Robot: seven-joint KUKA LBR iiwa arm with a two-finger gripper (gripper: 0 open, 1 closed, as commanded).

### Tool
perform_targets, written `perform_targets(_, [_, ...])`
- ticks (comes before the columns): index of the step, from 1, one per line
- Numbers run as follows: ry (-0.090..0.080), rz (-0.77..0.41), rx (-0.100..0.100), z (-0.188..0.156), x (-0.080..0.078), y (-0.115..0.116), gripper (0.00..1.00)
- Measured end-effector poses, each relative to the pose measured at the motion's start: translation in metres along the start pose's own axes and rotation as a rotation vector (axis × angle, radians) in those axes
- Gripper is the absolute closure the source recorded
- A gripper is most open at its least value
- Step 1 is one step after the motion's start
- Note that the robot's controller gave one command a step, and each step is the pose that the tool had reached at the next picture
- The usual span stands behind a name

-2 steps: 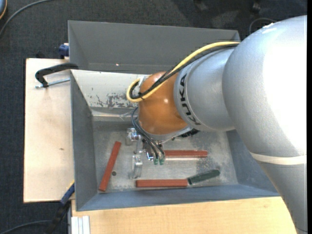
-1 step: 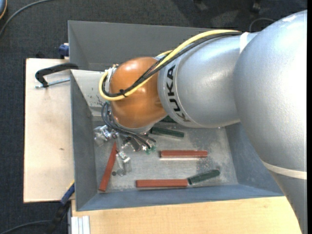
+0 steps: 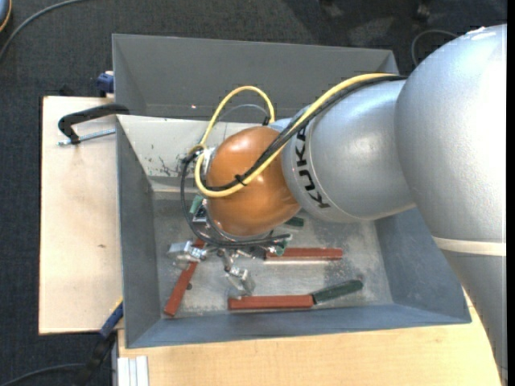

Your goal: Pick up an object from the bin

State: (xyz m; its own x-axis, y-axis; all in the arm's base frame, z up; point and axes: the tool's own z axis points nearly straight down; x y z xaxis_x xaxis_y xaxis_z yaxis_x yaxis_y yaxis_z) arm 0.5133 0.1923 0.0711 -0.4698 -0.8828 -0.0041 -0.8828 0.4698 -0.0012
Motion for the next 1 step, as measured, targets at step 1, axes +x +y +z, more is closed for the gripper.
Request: perform_targets(1, [-0.003,0.001,0.001,-0.0024,-0.0016,0.0,1.0])
